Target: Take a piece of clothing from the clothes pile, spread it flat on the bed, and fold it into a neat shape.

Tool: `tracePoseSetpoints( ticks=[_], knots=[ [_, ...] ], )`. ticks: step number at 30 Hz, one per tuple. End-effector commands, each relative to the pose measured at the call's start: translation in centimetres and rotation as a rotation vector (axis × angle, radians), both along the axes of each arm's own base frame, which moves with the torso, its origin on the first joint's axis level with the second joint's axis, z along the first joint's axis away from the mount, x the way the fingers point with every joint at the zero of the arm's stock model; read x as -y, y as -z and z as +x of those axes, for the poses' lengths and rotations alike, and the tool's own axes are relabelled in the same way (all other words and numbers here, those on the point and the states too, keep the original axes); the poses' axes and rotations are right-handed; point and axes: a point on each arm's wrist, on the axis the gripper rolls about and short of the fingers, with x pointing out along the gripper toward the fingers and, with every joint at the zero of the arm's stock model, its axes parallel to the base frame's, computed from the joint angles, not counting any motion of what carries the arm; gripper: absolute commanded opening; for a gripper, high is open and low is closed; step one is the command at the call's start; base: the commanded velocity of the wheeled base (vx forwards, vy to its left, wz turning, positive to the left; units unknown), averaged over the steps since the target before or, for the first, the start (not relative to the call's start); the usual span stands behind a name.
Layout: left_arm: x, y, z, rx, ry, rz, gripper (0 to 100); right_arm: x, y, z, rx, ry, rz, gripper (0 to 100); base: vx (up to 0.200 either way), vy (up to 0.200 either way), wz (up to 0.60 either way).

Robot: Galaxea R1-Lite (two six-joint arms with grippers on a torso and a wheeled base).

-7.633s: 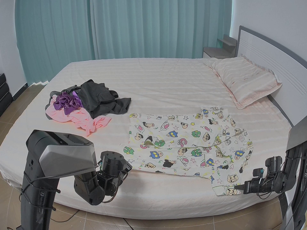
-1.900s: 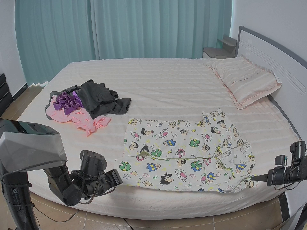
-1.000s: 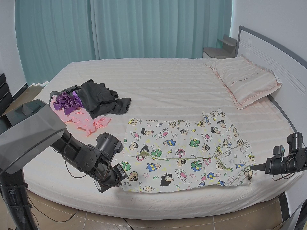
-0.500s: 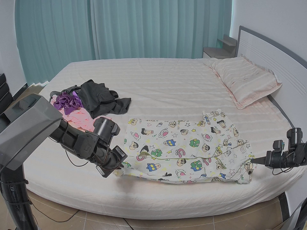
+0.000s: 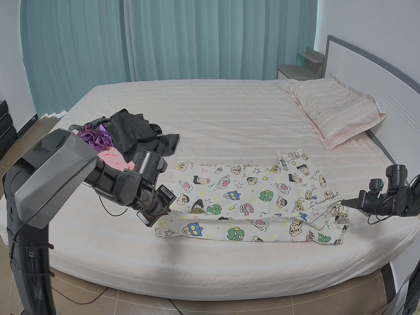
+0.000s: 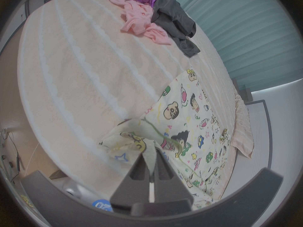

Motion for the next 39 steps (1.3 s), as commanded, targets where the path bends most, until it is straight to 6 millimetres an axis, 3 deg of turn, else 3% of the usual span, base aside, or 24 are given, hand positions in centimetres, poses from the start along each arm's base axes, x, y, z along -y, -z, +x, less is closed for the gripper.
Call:
tracePoseSetpoints(
  ticks=[1,14,24,25,27,28,35,39],
  knots=[
    [0.4,1.6,1.4,0.002,-0.016,0.025,0,-0.1,1.7,1.5,-0.021,0.009,-0.010,0,0.000,0.000,0.00],
    [1.0,2.8,2.7,0.038,-0.004,0.094,0,-1.5,0.8,4.3,0.009,0.067,0.015,0,0.000,0.000,0.00],
    [1.7,2.9,4.2,0.072,-0.009,0.078,0,-1.6,1.4,5.7,-0.009,0.121,0.033,0,0.000,0.000,0.00],
    [1.7,3.0,4.3,0.072,-0.010,0.080,100,-1.6,1.6,5.8,-0.016,0.130,0.043,0,0.000,0.000,0.00],
    [1.7,3.2,4.4,0.073,-0.014,0.086,100,-1.6,1.6,5.8,-0.022,0.132,0.050,0,0.000,0.000,0.00],
    [1.7,3.3,4.4,0.072,-0.017,0.088,100,-1.6,1.6,5.8,-0.022,0.132,0.050,100,0.000,0.000,0.00],
    [1.2,3.0,4.6,0.078,-0.061,0.096,100,-1.5,2.1,5.5,-0.062,0.191,0.066,100,0.000,0.000,0.00],
    [-0.8,0.4,3.9,0.082,-0.104,0.046,100,-1.7,0.3,4.8,-0.066,0.297,0.105,100,0.000,0.000,0.00]
  ],
)
